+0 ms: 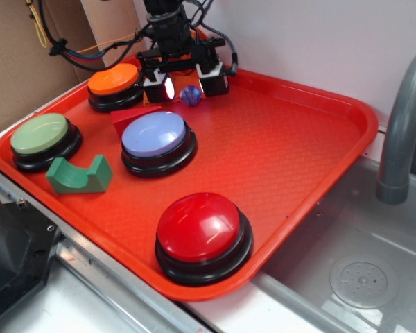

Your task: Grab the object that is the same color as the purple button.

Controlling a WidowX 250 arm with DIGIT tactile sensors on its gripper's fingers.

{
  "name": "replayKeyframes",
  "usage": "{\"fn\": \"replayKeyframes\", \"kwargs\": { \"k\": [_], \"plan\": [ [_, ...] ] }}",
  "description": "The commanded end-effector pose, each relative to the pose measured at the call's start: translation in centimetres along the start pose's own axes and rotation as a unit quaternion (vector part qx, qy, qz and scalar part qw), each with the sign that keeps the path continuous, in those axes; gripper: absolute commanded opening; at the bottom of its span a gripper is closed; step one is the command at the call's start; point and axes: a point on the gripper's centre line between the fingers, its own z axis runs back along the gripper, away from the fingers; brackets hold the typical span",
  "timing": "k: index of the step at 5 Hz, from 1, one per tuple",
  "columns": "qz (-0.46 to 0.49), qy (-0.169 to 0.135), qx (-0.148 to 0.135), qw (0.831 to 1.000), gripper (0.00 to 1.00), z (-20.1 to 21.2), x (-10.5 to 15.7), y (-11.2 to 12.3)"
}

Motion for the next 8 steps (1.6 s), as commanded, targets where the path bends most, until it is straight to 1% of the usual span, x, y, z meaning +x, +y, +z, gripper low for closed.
{"fn": "replayKeyframes", "kwargs": {
  "k": [1,2,3,4,5,6,7,8],
  "plan": [
    [-0.007,-0.022,0.002,1.0,0.0,1.2,0.5,-0.3],
    [0.0,-0.008,-0.004,1.0,0.0,1.8,0.6,0.5],
    [-0.011,-0.021,-0.001,1.0,0.0,5.1,0.4,1.2],
    [-0.048,-0.034,-0.016,0.998,0.0,9.6,-0.5,0.4],
    [-0.142,-0.004,-0.011,0.99,0.0,12.6,-2.0,-1.8],
    [-0.228,0.026,-0.004,0.973,0.0,15.0,-4.7,-2.7],
    [-0.275,0.025,-0.018,0.961,0.0,16.3,-7.2,-2.5],
    [-0.306,0.036,-0.036,0.951,0.0,16.3,-9.1,-2.8]
  ]
}}
